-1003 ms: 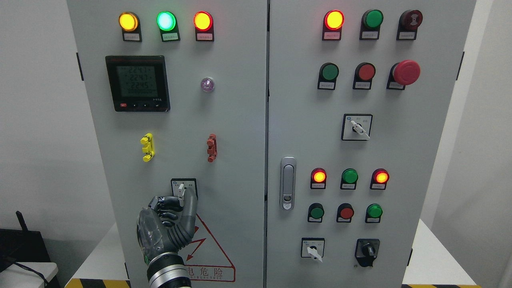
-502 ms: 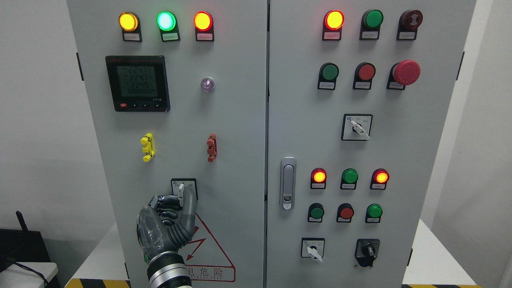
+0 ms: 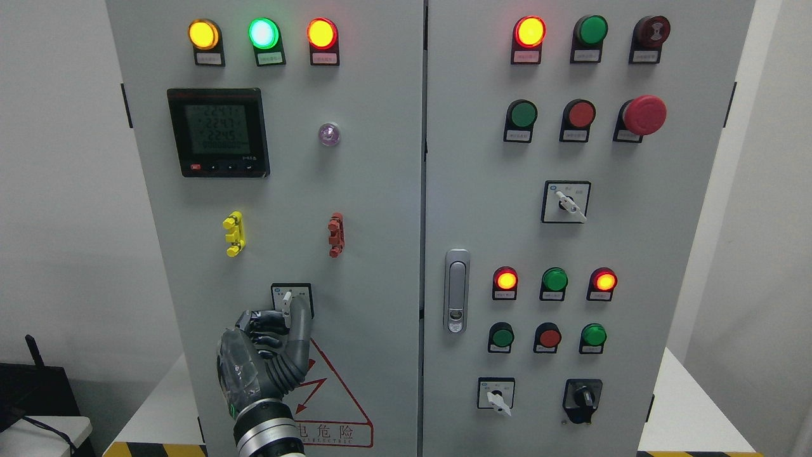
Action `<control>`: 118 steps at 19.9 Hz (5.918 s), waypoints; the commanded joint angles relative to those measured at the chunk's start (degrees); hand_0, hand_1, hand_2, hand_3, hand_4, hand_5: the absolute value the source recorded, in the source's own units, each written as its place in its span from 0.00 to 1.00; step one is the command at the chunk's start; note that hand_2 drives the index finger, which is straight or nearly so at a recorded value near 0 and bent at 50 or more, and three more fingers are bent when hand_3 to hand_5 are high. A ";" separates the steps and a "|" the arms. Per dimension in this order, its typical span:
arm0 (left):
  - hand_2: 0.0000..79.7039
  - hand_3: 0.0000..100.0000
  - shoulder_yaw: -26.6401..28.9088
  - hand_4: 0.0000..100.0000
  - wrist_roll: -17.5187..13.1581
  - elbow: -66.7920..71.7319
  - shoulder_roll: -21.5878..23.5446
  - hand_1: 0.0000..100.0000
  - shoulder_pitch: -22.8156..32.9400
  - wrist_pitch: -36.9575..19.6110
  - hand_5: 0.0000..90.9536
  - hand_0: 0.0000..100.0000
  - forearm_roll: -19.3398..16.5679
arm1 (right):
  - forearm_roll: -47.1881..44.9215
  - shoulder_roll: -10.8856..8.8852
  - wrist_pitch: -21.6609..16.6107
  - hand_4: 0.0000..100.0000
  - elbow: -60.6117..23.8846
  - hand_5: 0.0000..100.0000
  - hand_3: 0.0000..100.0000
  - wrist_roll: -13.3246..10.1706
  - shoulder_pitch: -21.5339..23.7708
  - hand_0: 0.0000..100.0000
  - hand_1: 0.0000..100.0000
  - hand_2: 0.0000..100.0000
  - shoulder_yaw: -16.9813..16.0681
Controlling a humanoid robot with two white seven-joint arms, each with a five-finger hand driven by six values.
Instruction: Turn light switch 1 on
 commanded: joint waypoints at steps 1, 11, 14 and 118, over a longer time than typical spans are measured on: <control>0.71 0.72 0.01 0.76 0.02 0.15 -0.02 0.43 -0.19 0.02 0.71 0.26 -0.03 | -0.97 0.00 -0.01 0.00 0.03 0.00 0.00 -0.10 0.00 0.12 0.39 0.00 0.00; 0.72 0.72 -0.08 0.76 -0.07 0.15 -0.02 0.40 -0.19 0.02 0.72 0.32 0.06 | -0.97 0.00 -0.01 0.00 0.03 0.00 0.00 -0.10 0.00 0.12 0.39 0.00 0.00; 0.72 0.72 -0.08 0.76 -0.07 0.15 -0.02 0.40 -0.19 0.02 0.72 0.34 0.06 | -1.05 0.00 -0.01 0.00 0.03 0.00 0.00 -0.01 0.00 0.12 0.39 0.00 0.00; 0.09 0.21 56.61 0.23 -40.41 54.69 6.91 0.18 45.15 -67.48 0.01 0.13 8.15 | -0.97 0.00 -0.01 0.00 0.03 0.00 0.00 -0.01 0.00 0.12 0.39 0.00 0.00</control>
